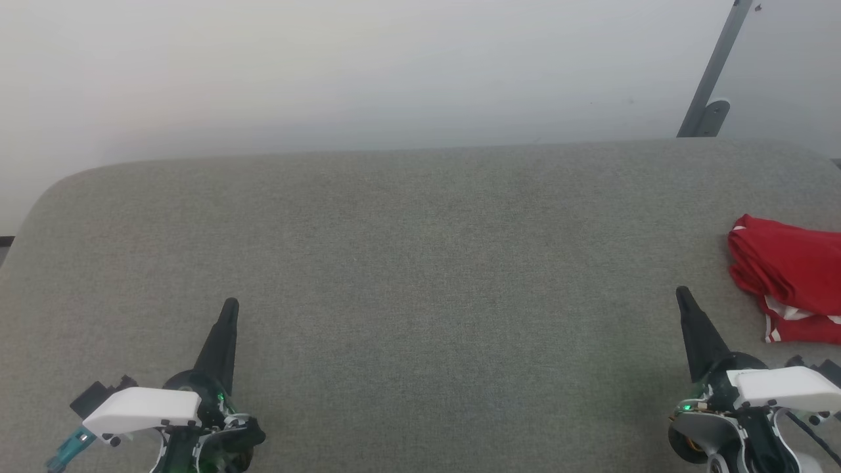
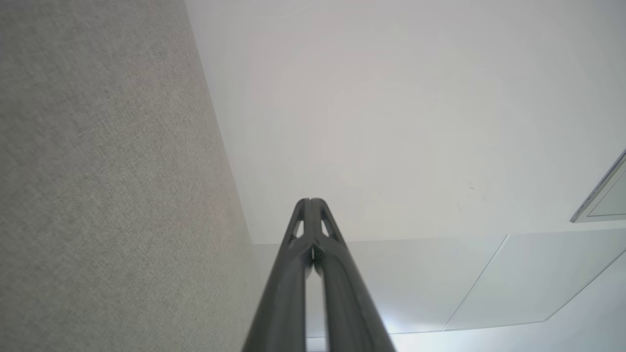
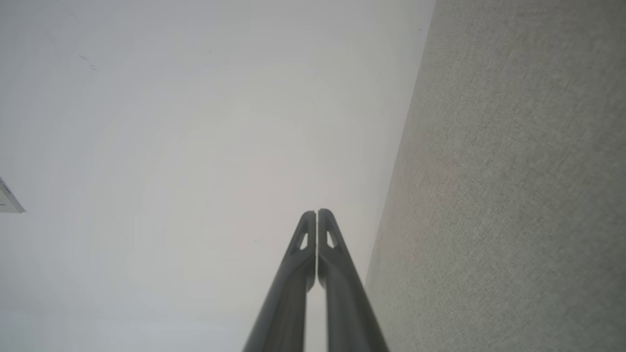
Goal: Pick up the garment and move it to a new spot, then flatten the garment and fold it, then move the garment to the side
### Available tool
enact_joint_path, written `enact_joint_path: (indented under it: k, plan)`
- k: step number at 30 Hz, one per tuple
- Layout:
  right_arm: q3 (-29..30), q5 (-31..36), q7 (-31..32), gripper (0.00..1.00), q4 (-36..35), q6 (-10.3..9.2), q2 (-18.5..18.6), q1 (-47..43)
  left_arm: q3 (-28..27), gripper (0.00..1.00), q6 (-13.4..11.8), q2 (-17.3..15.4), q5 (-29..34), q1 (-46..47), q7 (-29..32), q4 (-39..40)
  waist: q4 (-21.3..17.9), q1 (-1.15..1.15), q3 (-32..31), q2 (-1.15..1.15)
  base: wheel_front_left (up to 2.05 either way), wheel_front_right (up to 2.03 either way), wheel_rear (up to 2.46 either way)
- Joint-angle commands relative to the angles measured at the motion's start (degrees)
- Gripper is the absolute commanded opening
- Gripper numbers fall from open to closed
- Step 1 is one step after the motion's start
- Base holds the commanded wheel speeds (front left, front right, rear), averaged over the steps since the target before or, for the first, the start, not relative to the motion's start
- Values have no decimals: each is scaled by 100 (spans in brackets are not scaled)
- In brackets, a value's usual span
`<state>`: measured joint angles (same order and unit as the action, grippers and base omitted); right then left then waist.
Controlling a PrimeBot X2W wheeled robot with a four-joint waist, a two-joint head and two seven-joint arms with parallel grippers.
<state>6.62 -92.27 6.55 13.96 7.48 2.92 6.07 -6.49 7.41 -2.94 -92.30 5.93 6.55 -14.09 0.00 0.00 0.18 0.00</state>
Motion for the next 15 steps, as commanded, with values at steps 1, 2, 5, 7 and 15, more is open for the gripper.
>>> enact_joint_path:
  k: [1,2,5,7,15]
  plan:
    - [0,-23,11,0,17,2,-22,30,-15,0,15,15,-15,67,22,3,0,0,0,0,0,0,0]
    - [0,-23,11,0,17,2,-22,30,-15,0,14,15,-15,67,22,3,0,0,0,0,0,0,0]
    - [-1,-23,11,0,17,2,-22,30,-15,0,14,15,-16,67,21,3,0,0,0,0,0,0,0]
    - [0,-24,11,0,17,2,-22,30,-14,0,14,15,-16,67,21,3,0,0,0,0,0,0,0]
    - [-2,-24,10,0,17,2,-22,30,-14,0,14,15,-17,67,20,3,0,0,0,0,0,0,0]
